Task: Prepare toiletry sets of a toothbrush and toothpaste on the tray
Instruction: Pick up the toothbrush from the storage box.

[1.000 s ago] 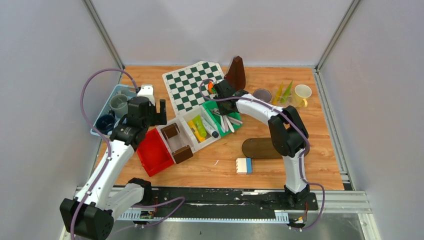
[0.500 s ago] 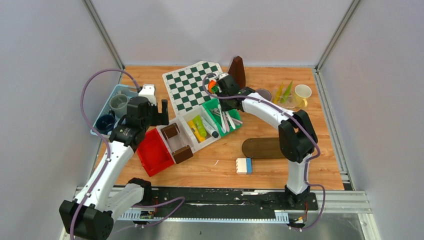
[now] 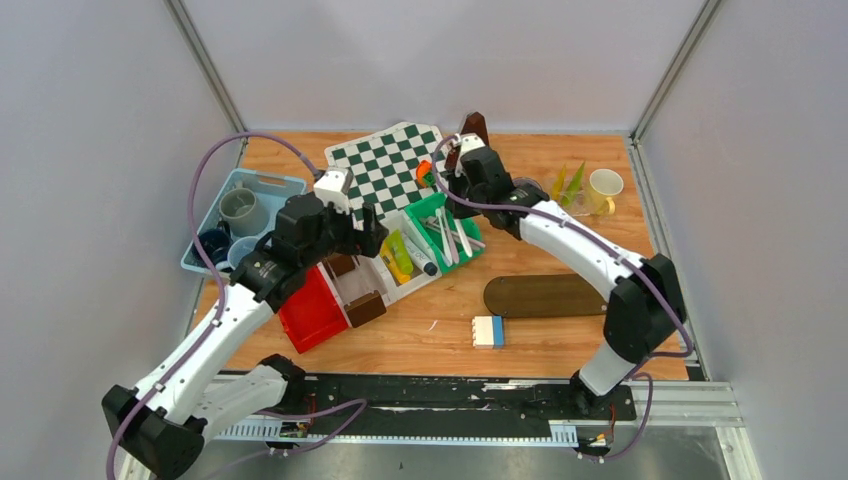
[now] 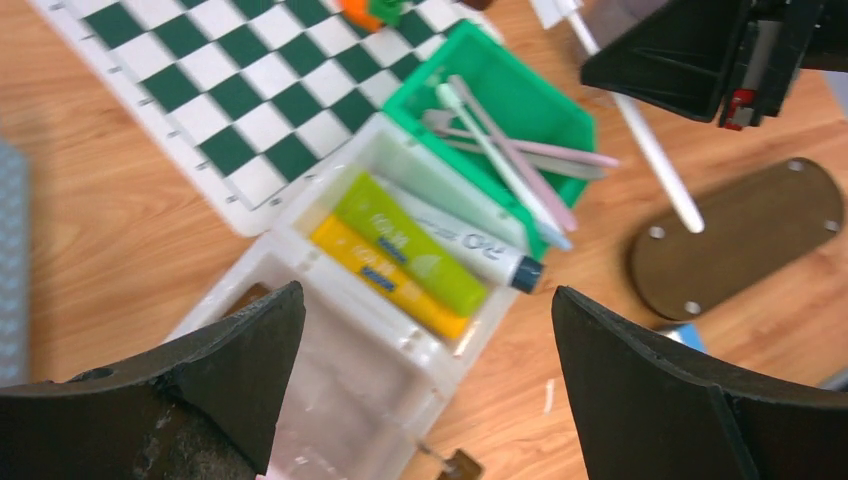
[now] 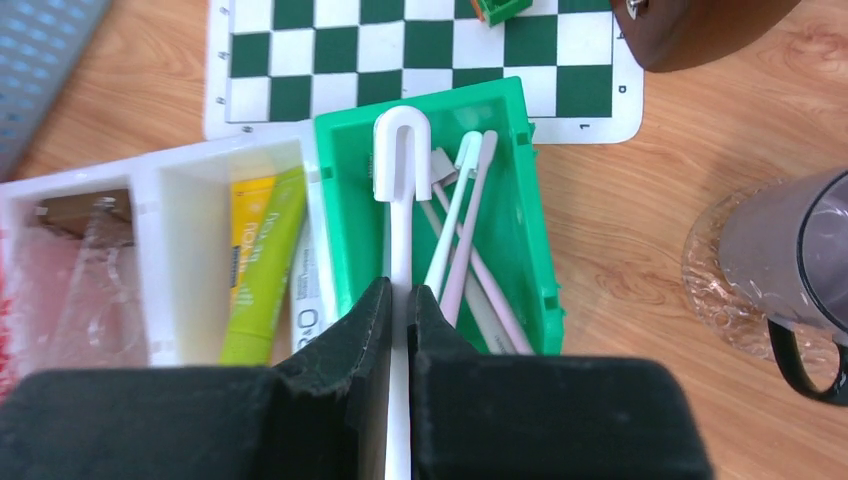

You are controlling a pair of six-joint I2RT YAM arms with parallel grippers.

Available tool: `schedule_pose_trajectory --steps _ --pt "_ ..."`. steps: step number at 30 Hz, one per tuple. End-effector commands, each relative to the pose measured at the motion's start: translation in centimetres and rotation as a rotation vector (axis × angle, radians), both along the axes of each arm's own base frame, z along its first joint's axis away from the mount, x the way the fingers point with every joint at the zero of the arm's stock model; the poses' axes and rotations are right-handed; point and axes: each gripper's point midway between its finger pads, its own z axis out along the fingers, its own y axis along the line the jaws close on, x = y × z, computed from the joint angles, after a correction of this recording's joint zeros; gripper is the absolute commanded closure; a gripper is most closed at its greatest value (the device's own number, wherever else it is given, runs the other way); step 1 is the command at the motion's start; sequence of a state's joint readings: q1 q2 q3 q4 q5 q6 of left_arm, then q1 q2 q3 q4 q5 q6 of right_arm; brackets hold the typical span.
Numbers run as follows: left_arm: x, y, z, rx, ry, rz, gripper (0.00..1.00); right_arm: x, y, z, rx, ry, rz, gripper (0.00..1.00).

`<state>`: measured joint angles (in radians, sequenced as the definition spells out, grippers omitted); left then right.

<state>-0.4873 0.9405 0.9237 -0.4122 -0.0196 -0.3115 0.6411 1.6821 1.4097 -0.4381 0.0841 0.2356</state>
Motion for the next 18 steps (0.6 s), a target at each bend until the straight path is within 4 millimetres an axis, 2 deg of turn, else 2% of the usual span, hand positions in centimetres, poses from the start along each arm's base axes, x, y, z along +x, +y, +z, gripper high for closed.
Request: schedule_pose_trajectory --steps 1,4,9,10,14,18 --pt "-0.2 -4.1 4.1 -0.150 -0.081 -0.079 0.00 -1.0 0.6 7.7 0.247 -0.156 -0.027 1.00" --pt "-0.5 -6.7 5.0 -0.201 -0.103 -0.135 0.01 -2.1 -0.4 10.3 0.337 -0.213 -0.063 1.00" --pt "-1.7 -11.1 6.5 -0.250 -0.135 -0.247 0.01 -3.4 -2.2 13.0 0.430 -0.279 -0.128 1.00" --pt "-1.7 -11.8 6.4 -0.253 -0.128 -0.257 0.01 -3.7 -2.6 13.4 0.444 -0.290 -0.139 1.00" --pt "-2.0 -14.5 7.7 -0.300 -0.153 -0.312 0.02 -4.7 -3.9 14.8 0.505 -0.331 -0.175 1.00" --pt "-2.3 -16.8 8.6 -0.332 -0.168 -0.360 0.04 -5.6 -4.5 15.2 0.556 -0.342 -0.186 1.00"
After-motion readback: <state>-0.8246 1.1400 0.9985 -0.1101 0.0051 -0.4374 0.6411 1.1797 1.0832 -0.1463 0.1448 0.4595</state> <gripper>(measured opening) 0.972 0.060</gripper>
